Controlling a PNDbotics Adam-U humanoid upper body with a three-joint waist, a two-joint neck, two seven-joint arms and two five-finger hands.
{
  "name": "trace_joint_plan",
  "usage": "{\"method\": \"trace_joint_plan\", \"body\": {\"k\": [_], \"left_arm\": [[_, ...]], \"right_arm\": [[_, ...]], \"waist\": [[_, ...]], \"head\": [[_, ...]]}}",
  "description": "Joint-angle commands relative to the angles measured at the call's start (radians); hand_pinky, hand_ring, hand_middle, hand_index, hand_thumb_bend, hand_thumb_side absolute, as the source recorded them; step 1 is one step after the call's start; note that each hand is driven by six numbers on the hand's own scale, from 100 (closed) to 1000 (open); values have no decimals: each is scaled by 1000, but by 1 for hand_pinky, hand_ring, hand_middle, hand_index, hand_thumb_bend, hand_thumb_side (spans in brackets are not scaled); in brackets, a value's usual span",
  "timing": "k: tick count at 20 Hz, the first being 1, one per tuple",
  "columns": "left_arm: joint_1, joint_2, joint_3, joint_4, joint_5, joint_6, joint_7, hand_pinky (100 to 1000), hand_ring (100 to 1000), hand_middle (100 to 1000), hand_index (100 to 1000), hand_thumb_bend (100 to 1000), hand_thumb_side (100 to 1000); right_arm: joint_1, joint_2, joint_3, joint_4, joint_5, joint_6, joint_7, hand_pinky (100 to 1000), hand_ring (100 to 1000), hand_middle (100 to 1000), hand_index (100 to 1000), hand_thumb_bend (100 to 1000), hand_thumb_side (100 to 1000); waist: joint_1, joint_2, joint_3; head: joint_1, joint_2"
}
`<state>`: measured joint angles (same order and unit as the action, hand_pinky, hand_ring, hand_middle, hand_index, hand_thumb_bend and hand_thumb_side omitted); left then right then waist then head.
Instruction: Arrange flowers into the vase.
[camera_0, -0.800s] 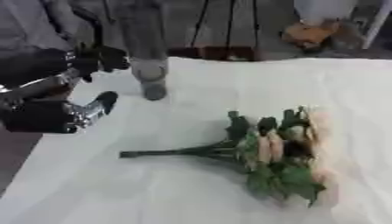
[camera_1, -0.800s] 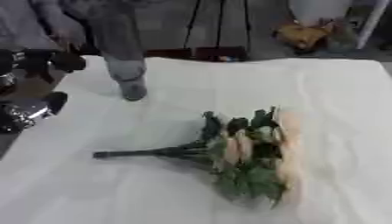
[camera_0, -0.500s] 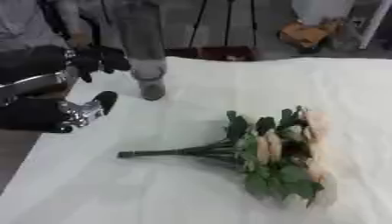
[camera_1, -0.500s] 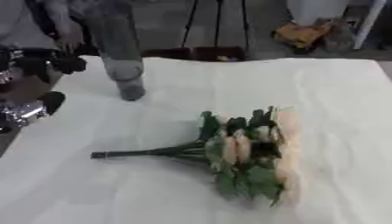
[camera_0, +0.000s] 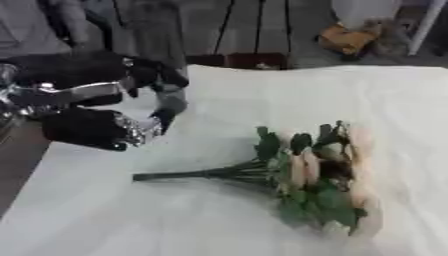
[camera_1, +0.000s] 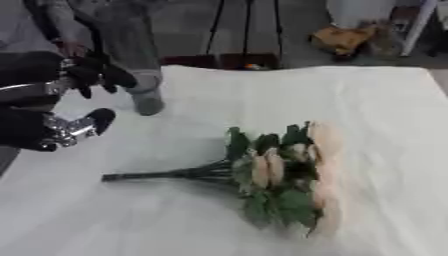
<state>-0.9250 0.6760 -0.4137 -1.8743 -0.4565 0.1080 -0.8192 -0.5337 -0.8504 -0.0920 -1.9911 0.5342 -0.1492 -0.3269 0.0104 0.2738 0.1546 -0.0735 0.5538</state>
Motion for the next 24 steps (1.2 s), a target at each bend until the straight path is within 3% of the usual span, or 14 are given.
{"method": "trace_joint_plan", "body": {"k": [1,11,17,24], "left_arm": [[-19,10,9,-2,-3,0,-4,729,870,942,1000,100,1000],[-26,-15,2,9,0,7,-7,724,867,940,1000,100,1000],[-62,-65,-55,88,18,39,-14,739,885,964,1000,100,1000],[-89,-116,-100,146,3,30,-19,759,900,979,1000,126,1000]], "right_arm": [[-13,-21,-10,-9,-5,1,0,847,913,905,930,317,1000],[-14,-18,-9,-9,-6,2,1,848,913,904,929,315,1000],[-16,-15,-7,-9,-7,1,5,848,913,903,929,314,1000],[-17,-12,-6,-9,-9,1,7,848,912,901,928,318,1000]], "waist": [[14,-34,-1],[15,-35,-4],[17,-39,-7],[19,-38,-7]], "head": [[-4,-6],[-5,-10],[-2,-11],[-1,-9]]}}
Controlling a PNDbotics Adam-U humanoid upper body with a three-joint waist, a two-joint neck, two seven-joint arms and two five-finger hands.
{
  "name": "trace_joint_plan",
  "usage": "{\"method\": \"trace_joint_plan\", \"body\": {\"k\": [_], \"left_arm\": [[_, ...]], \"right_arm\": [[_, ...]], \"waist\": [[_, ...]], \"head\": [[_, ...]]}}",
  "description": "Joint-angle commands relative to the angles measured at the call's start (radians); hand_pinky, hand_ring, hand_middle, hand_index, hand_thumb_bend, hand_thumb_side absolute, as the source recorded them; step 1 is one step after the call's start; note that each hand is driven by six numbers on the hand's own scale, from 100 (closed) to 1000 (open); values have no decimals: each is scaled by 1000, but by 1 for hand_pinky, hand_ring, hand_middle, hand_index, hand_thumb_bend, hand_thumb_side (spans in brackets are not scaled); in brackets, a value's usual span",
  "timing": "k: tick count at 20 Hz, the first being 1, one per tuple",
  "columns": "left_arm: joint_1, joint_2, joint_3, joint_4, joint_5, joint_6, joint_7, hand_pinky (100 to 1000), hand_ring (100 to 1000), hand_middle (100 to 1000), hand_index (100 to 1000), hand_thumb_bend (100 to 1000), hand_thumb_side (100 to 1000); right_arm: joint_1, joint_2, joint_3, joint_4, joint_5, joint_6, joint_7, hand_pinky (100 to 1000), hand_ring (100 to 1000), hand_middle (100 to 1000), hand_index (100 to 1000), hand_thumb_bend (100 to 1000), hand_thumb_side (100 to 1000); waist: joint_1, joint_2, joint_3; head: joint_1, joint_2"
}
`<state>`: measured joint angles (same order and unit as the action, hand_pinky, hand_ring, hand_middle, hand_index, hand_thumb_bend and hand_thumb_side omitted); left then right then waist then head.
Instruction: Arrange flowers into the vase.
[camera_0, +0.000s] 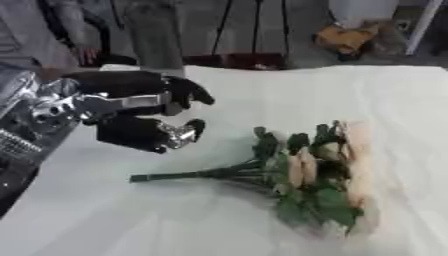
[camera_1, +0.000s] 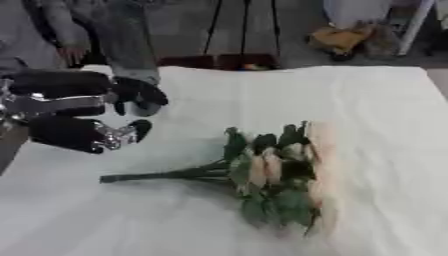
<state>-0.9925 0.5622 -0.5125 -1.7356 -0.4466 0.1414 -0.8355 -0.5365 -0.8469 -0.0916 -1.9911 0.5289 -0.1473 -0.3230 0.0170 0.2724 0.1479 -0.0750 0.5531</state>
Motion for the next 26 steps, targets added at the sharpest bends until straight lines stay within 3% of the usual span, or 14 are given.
{"method": "trace_joint_plan", "body": {"k": [1,5,7,15,22,26], "left_arm": [[-23,-8,-6,11,-13,-8,-3,765,905,984,1000,165,1000],[-30,-23,-21,23,-52,-38,-10,842,973,1000,1000,335,1000],[-30,-28,-29,32,-70,-58,-23,847,979,1000,1000,378,1000],[-31,-42,-52,66,-91,-95,-54,831,966,999,1000,318,1000],[-18,-71,-61,76,-164,-120,-19,760,905,916,1000,193,1000],[-10,-104,-81,113,-221,-140,6,755,902,921,1000,187,943]], "right_arm": [[-14,-16,-6,-9,-4,-1,4,848,912,901,928,318,1000],[-13,-14,-6,-9,-5,0,5,847,912,900,925,326,1000],[-12,-13,-5,-9,-5,1,6,847,912,899,924,325,1000],[-12,-11,-4,-9,-7,0,7,847,911,898,924,326,1000],[-11,-9,-4,-9,-8,2,9,847,911,896,924,330,1000],[-12,-7,-3,-9,-8,2,11,847,911,895,923,315,1000]], "waist": [[12,-37,0],[13,-37,0],[13,-37,0],[12,-37,-3],[11,-36,0],[12,-37,3]], "head": [[0,-7],[-1,-6],[-1,-6],[-4,-8],[-5,-5],[-6,-5]]}}
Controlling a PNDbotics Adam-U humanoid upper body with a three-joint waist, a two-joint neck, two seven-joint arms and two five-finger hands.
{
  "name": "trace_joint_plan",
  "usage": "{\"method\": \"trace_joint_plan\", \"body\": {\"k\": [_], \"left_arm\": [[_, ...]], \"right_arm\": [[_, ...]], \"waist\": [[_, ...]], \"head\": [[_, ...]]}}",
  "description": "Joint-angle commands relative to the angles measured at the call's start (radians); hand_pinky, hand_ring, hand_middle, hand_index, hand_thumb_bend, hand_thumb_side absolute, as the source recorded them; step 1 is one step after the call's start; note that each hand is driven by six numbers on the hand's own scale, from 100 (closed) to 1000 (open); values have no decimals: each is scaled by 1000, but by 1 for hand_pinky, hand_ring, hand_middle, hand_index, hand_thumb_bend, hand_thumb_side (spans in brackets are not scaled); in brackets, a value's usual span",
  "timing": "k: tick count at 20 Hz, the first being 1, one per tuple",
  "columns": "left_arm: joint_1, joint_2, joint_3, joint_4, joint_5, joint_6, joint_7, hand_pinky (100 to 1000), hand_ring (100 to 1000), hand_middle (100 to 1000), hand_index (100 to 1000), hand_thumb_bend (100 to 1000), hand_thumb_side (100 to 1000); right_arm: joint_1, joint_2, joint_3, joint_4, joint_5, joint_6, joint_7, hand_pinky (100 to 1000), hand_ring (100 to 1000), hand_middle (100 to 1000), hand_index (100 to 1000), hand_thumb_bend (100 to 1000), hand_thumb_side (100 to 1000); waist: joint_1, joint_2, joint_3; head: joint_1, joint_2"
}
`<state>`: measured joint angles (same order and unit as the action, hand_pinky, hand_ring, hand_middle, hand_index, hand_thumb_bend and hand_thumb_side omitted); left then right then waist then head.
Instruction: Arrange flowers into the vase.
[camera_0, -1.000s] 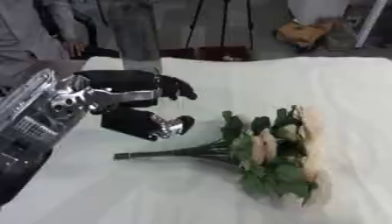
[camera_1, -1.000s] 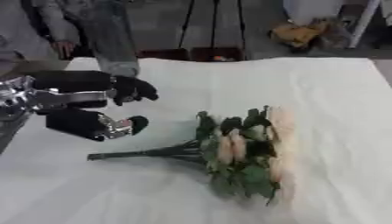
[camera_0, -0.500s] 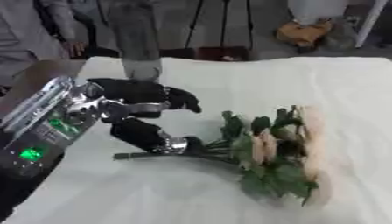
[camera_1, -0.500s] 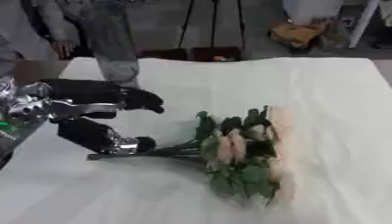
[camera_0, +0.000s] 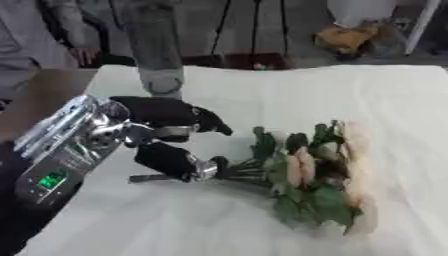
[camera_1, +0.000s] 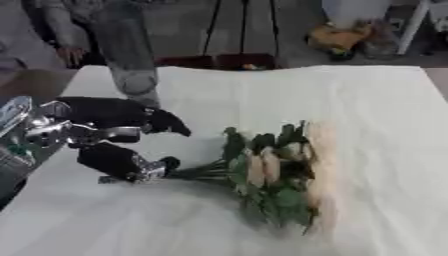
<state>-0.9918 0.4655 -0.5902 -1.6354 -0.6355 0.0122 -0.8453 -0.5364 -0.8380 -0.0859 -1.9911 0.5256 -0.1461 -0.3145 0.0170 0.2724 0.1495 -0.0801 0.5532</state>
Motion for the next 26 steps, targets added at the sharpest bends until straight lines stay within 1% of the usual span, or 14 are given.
{"method": "trace_joint_plan", "body": {"k": [1,4,5,9,14,17,20,21,23,26], "left_arm": [[-9,-15,-9,27,-44,-16,19,754,902,922,1000,183,924],[-6,-35,-23,65,-65,-32,26,756,904,933,1000,184,898],[-5,-41,-26,76,-70,-37,27,758,905,941,1000,200,899],[-3,-56,-30,100,-91,-56,37,771,916,950,1000,274,948],[2,-73,-30,134,-141,-82,53,789,934,962,1000,277,956],[8,-92,-27,164,-169,-92,66,791,937,966,1000,263,964],[16,-110,-27,200,-201,-103,83,797,947,994,1000,258,948],[20,-115,-26,212,-211,-107,90,796,945,992,1000,245,929],[28,-124,-19,227,-236,-112,114,790,938,975,1000,187,866],[43,-139,-6,243,-278,-113,155,790,937,972,1000,181,860]], "right_arm": [[-12,-16,-9,-9,-5,1,3,847,911,895,924,318,1000],[-13,-15,-8,-9,-6,1,3,847,911,895,923,317,1000],[-14,-14,-9,-9,-6,1,3,846,911,895,923,316,1000],[-15,-13,-8,-9,-7,1,3,846,911,893,923,314,1000],[-17,-10,-8,-9,-8,0,3,846,911,893,923,316,1000],[-17,-8,-9,-9,-8,1,2,846,911,892,921,317,1000],[-18,-6,-10,-9,-9,1,1,846,911,892,921,317,1000],[-17,-6,-11,-9,-9,1,0,846,911,892,921,318,1000],[-17,-6,-12,-9,-9,2,-1,846,910,891,921,316,1000],[-17,-3,-13,-9,-9,2,-2,846,910,891,921,319,1000]], "waist": [[12,-37,1],[11,-36,2],[11,-36,2],[10,-35,3],[7,-32,1],[6,-31,-3],[5,-29,-5],[4,-29,-5],[4,-28,-4],[2,-26,-4]], "head": [[-1,-5],[-1,-4],[-2,-4],[-8,-1],[-10,-3],[-10,-5],[-10,-6],[-10,-6],[-10,-5],[-10,-6]]}}
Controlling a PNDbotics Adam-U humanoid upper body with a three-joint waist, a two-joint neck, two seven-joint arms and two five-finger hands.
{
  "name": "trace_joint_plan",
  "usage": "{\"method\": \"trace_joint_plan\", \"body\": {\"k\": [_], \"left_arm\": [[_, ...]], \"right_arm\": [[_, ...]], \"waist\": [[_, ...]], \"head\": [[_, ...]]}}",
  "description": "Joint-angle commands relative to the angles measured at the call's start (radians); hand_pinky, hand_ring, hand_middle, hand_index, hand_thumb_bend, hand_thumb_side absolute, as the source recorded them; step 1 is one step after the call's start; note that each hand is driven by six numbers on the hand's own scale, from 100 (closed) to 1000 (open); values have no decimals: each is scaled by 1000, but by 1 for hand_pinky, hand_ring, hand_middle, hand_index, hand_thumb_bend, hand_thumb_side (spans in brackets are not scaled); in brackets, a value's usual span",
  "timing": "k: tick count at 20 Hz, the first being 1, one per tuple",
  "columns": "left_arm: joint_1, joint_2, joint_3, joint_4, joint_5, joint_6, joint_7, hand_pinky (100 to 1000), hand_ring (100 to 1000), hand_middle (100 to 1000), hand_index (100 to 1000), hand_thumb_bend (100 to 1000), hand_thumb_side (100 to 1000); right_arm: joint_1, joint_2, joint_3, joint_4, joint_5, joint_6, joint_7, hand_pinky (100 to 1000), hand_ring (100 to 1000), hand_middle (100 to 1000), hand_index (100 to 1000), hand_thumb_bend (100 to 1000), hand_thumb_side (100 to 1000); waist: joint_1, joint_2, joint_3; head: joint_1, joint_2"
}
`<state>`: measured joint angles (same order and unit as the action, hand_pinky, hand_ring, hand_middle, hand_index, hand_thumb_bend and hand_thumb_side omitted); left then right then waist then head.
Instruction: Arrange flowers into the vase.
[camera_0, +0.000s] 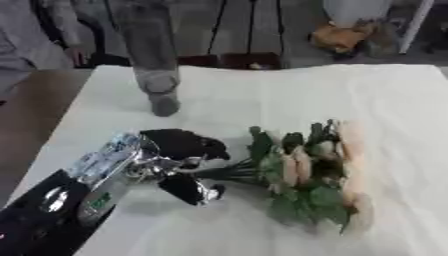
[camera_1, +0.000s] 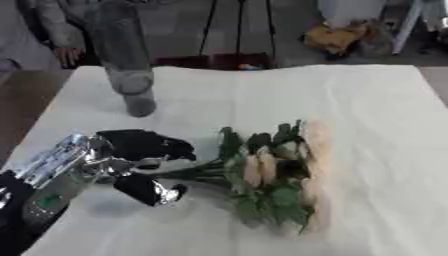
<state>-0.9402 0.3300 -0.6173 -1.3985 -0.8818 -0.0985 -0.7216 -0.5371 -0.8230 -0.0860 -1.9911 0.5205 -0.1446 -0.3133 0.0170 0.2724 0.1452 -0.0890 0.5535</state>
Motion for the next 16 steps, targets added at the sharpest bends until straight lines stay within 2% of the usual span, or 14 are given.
{"method": "trace_joint_plan", "body": {"k": [1,13,14,16], "left_arm": [[-6,-8,22,15,-43,-6,43,790,937,972,1000,181,860],[-1,-20,25,56,-72,-32,81,790,937,972,1000,182,862],[2,-27,29,53,-77,-29,86,508,666,781,954,189,846],[6,-43,30,55,-97,-25,108,455,615,765,933,190,844]], "right_arm": [[-16,-18,-13,-9,-4,0,-3,846,910,891,921,319,1000],[-17,-17,-13,-9,-4,0,-3,847,910,891,921,318,1000],[-17,-14,-13,-9,-5,1,-3,846,909,887,919,333,1000],[-16,-11,-15,-9,-5,3,-4,846,909,886,919,333,1000]], "waist": [[2,-25,0],[2,-25,-1],[0,-20,-5],[-1,-16,-9]], "head": [[0,-7],[0,-8],[2,-9],[4,-12]]}}
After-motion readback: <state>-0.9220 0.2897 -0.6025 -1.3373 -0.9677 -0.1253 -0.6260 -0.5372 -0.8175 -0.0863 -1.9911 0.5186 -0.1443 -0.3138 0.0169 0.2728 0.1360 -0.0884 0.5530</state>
